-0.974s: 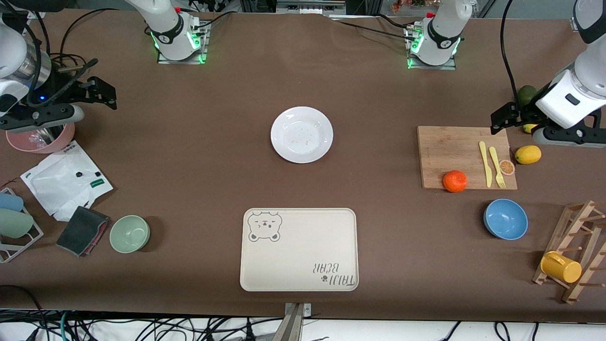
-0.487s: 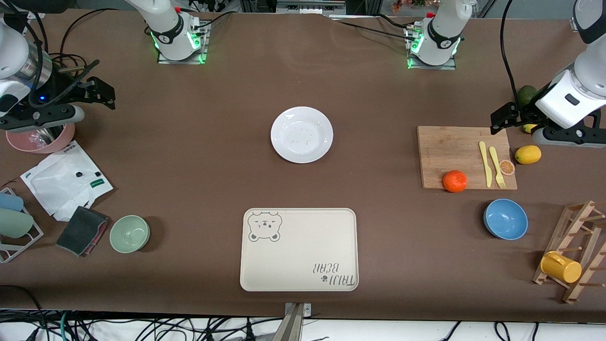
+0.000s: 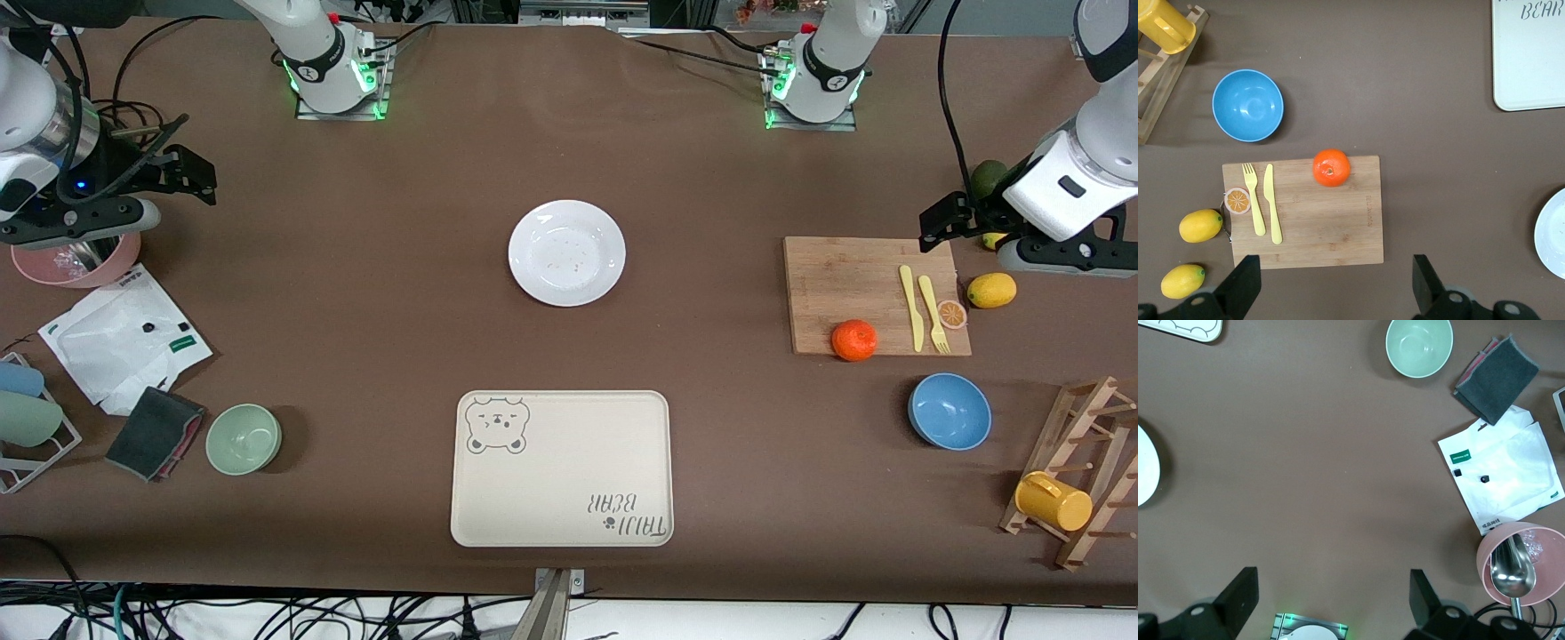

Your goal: Place orange and plate with both arms

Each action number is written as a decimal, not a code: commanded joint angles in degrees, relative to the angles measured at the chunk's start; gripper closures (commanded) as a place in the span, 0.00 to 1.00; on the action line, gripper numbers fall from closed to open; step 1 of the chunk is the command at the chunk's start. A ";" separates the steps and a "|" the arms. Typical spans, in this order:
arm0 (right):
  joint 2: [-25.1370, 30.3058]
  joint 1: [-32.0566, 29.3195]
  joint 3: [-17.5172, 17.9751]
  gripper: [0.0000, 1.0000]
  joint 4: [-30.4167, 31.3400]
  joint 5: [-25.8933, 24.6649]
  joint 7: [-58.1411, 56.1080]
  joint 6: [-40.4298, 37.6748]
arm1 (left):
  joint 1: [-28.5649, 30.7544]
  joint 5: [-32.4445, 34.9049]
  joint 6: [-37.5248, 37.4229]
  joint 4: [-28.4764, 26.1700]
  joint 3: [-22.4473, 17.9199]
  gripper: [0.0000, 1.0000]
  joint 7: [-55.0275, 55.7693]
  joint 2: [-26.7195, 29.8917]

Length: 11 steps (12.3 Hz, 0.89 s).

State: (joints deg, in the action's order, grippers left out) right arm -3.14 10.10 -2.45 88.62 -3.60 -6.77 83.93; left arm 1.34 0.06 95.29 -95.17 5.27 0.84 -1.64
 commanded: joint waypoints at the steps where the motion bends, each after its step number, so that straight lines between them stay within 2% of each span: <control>1: 0.68 0.27 0.08 0.00 0.42 -1.05 -0.17 -0.52 | -0.02 -0.77 -0.54 0.16 0.27 0.00 -1.19 0.15; 11: 0.42 0.27 0.08 0.00 0.50 -0.97 -0.08 -0.35 | -0.20 -0.51 -0.63 0.07 0.54 0.00 -1.72 -1.52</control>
State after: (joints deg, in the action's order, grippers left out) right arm -3.27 10.10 -2.45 88.72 -3.62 -6.78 83.93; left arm 1.09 0.06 95.22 -95.28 5.94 0.68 -3.27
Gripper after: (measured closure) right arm 0.000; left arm 0.000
